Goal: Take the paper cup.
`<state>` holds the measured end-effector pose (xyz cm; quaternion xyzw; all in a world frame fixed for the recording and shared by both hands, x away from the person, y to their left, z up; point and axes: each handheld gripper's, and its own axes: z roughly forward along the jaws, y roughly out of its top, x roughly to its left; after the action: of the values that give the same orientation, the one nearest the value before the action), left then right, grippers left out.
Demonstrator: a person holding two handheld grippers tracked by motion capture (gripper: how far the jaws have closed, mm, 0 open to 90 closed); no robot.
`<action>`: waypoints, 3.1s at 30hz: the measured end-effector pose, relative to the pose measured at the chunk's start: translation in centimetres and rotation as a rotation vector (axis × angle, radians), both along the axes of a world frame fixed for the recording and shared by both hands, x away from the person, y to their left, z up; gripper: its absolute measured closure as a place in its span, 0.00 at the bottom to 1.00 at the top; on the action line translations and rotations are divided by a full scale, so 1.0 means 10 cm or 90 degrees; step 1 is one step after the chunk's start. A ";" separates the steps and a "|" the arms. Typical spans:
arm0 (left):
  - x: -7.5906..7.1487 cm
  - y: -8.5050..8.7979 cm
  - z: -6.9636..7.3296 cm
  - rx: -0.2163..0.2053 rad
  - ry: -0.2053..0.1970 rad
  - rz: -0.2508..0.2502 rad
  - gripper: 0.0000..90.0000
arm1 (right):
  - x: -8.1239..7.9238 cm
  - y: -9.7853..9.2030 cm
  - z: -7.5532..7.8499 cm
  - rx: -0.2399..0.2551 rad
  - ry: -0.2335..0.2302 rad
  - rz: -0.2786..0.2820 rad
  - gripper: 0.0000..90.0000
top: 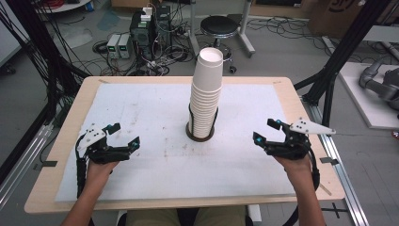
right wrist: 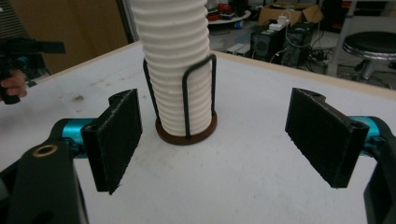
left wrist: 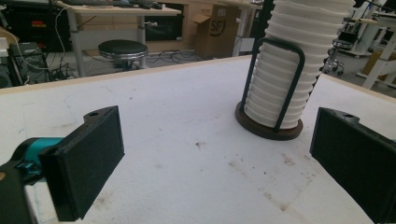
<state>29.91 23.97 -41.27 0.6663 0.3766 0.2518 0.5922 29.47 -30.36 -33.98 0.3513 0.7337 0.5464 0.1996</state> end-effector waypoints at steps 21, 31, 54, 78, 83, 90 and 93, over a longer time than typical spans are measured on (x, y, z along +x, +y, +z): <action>0.01 0.00 -0.02 -0.010 0.002 -0.009 0.03 | 0.63 0.64 1.14 -0.022 -0.025 0.129 0.21; 0.02 0.00 -0.03 -0.014 0.006 -0.012 0.03 | 0.91 1.04 1.49 -0.064 -0.010 0.147 0.21; 0.04 0.03 -0.04 -0.024 0.011 -0.012 0.03 | 1.38 1.48 1.43 -0.103 0.073 0.136 0.20; 0.05 0.03 -0.04 -0.030 0.018 -0.016 0.03 | 1.38 1.51 1.53 -0.111 0.053 0.140 0.23; 0.04 0.03 -0.04 -0.031 0.019 -0.018 0.03 | 1.35 1.48 1.69 -0.104 0.040 0.134 0.23; 0.04 0.03 -0.04 -0.033 0.019 -0.023 0.03 | 1.27 1.39 1.95 -0.075 0.008 0.129 0.23; 0.04 0.03 -0.05 -0.033 0.019 -0.026 0.03 | 1.22 1.31 2.09 -0.058 -0.014 0.124 0.23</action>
<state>30.35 24.23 -41.72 0.6622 0.3783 0.2200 0.6083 41.62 -17.24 -13.09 0.2624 0.7863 0.5331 0.1696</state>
